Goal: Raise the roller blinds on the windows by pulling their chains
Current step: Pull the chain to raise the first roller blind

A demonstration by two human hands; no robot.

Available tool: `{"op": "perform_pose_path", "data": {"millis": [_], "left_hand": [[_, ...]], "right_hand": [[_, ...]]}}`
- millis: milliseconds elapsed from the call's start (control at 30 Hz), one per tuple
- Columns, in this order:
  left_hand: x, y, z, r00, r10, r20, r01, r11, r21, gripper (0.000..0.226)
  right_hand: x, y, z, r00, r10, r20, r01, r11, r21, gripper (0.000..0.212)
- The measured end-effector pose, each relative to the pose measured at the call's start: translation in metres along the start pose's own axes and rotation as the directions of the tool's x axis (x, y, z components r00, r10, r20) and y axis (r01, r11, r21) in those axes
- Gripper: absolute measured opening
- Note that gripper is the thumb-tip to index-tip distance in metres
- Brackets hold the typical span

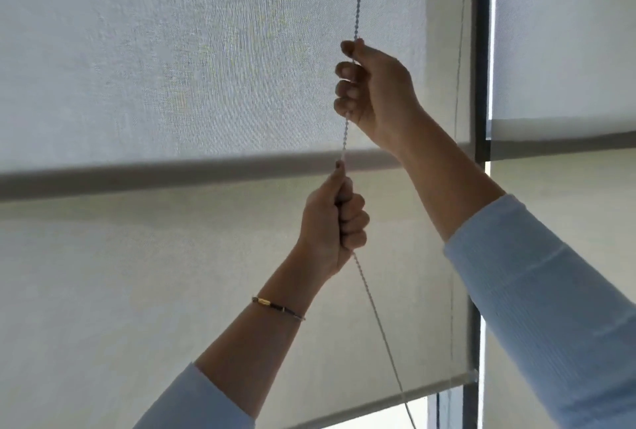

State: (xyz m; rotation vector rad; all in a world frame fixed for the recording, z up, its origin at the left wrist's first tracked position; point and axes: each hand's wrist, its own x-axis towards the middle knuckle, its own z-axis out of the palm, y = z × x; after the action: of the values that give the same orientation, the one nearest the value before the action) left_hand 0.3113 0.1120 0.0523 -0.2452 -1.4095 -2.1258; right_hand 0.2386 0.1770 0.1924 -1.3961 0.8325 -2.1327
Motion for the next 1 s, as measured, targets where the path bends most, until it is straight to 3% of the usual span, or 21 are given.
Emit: {"op": "perform_pose_path", "data": {"millis": [167, 300, 533, 767, 900, 1000], "left_hand": [[-0.002, 0.010, -0.005, 0.998, -0.052, 0.030, 0.051, 0.997, 0.057, 0.050], [-0.003, 0.013, -0.023, 0.996, -0.087, 0.034, 0.081, 0.985, 0.151, 0.049], [0.003, 0.029, -0.043, 0.983, 0.045, -0.179, 0.054, 0.859, 0.510, 0.041], [0.042, 0.085, -0.010, 0.971, 0.204, -0.122, -0.105, 0.828, 0.550, 0.044], [0.058, 0.108, 0.013, 0.979, 0.186, -0.082, -0.118, 0.849, 0.515, 0.045], [0.067, 0.117, 0.024, 0.975, 0.198, -0.100, -0.105, 0.808, 0.580, 0.047]], "right_hand": [[0.002, 0.016, 0.001, 0.999, 0.007, 0.039, -0.008, 1.000, 0.027, 0.039], [0.002, 0.023, -0.006, 0.996, -0.082, 0.028, 0.080, 0.996, 0.050, 0.041], [-0.005, 0.043, -0.024, 0.978, -0.204, -0.043, 0.205, 0.978, 0.029, 0.039], [-0.049, 0.116, -0.037, 0.992, -0.086, -0.092, 0.086, 0.996, -0.013, 0.039], [-0.083, 0.166, -0.050, 0.994, 0.023, -0.106, -0.030, 0.997, -0.065, 0.037], [-0.109, 0.201, -0.058, 0.990, 0.104, -0.093, -0.112, 0.990, -0.084, 0.036]]}}
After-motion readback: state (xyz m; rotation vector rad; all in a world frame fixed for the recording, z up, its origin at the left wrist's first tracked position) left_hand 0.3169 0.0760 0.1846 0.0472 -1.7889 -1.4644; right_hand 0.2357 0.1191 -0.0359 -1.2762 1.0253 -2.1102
